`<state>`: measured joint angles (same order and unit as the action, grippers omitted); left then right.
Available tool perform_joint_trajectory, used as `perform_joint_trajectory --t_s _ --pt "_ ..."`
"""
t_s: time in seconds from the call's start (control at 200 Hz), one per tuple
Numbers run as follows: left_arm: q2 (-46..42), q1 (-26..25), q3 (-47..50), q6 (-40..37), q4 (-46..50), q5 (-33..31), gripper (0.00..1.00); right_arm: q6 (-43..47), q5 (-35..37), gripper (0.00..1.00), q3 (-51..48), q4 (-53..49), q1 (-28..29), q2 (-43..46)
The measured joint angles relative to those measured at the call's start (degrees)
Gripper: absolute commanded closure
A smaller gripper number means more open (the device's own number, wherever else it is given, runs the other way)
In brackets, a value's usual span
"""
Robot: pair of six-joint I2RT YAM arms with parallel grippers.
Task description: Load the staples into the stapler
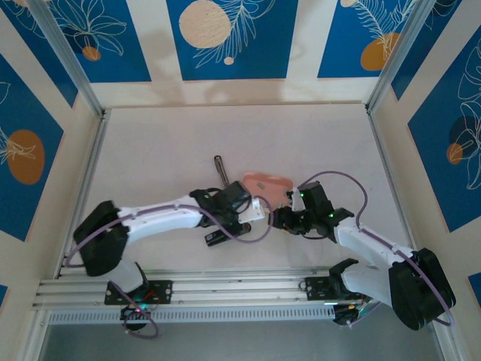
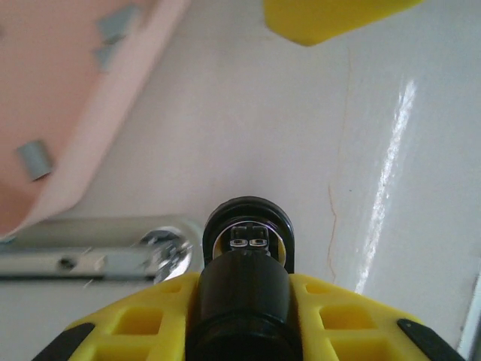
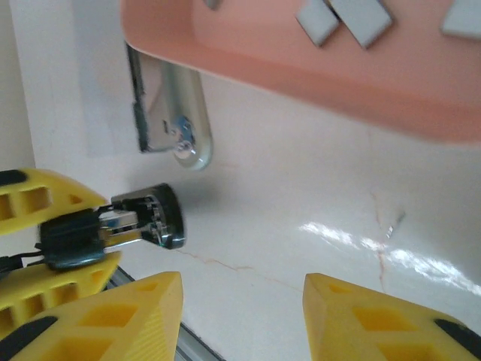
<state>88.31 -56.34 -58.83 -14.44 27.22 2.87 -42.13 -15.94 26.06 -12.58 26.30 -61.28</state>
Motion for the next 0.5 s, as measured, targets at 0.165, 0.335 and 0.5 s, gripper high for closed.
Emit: perform_joint_trajectory --t_s 0.165,0.335,0.5 --pt "-13.14 9.35 4.44 6.88 -1.4 3.04 0.79 3.13 2.73 0.54 6.4 -3.96 2.03 -0.92" --pt "-19.69 20.98 6.49 13.4 -0.96 2.91 0.8 7.1 6.14 0.53 15.34 -7.43 6.16 -7.37" --pt "-19.87 30.64 7.96 20.31 0.87 2.82 0.87 12.15 10.84 0.52 27.02 -11.5 10.84 -17.7"
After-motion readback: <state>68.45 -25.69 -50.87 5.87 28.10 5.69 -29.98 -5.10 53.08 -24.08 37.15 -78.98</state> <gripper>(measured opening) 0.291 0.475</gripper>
